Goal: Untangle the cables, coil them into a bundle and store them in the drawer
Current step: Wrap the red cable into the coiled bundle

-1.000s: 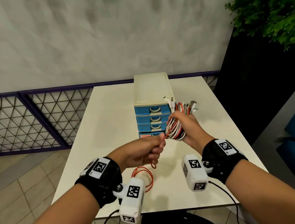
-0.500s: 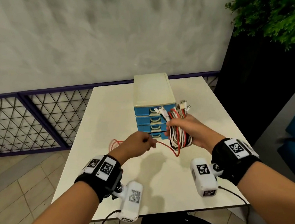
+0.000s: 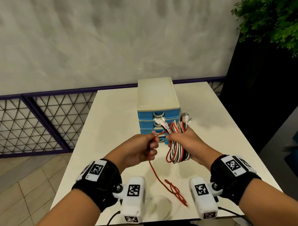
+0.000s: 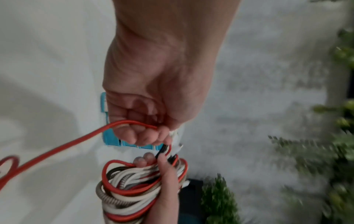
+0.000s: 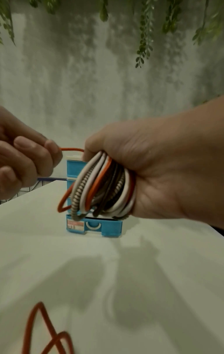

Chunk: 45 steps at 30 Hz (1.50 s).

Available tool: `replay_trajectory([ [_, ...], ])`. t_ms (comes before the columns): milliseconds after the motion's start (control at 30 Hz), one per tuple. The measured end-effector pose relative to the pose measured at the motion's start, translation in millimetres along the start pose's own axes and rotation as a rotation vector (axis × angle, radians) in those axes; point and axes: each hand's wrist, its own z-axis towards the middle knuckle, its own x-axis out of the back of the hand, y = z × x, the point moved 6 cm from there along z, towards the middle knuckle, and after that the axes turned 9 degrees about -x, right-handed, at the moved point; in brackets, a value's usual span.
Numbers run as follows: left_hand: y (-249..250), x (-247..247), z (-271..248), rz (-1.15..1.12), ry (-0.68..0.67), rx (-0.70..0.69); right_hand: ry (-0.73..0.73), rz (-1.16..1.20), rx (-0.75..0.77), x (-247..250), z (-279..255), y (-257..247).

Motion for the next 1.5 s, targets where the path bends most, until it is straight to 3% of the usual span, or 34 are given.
replay_trajectory([
  [133,-10.0,4.2,-5.6,-0.203,-0.069,0.051,0.087,0.026,-0.016,12.9,9.4,8.9],
  [300,-12.7,-3.8,-2.0,-0.288,-0.077,0.067,-0.155,0.153,0.017,-9.6,-4.4,8.3],
  [467,-7.6,-16.9,3.9,-0.204,-0.096,0.013,-0.298,0.298,-0.084,-24.9,-12.4,10.2],
  [533,-5.7,-20.4,2.6,-0.134,-0.116,-0.013,-0.266,0.278,-0.1,-23.5,-10.4,13.2],
  [667,-7.7,-26.8,-2.0,0.04,-0.139,-0.014,-0.065,0.15,-0.094,-7.2,-1.2,12.2],
  [833,-28.4,-27.4,-15.8,-0.094,-0.346,0.061,0.067,0.274,-0.078,22.2,2.8,1.4],
  [933,-44.6,-16.7,-27.8,0.01,-0.479,0.157,-0.003,0.37,-0.112,39.6,3.7,1.6],
  [1000,-49.8,-10.8,-30.5,0.19,-0.504,0.187,-0.101,0.305,-0.14,37.8,-1.3,2.2],
  [1200,-32.7,-7.2,-17.9,0.742,-0.308,0.013,-0.237,0.158,-0.147,12.9,-16.1,5.4],
  [1500,-4.4,-6.1,-9.0,0.81,0.06,-0.279,-0.32,-0.116,-0.102,-16.2,-26.0,12.8],
])
